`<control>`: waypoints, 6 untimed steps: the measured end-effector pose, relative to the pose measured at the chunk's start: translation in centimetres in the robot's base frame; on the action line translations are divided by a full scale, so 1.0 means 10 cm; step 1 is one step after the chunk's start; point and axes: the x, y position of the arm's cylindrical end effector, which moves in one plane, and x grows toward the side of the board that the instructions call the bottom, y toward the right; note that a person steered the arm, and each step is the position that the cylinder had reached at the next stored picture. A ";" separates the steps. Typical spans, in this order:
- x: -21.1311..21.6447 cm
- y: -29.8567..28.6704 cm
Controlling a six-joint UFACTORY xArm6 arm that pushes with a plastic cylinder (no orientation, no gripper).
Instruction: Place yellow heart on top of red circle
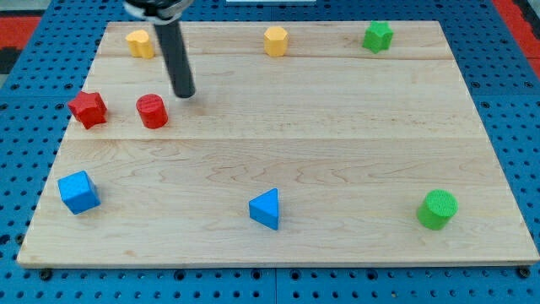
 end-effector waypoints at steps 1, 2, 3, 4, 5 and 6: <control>-0.59 0.04; -1.20 0.02; -1.47 -0.81; -1.21 -0.98; -0.56 -0.74; -0.57 -0.78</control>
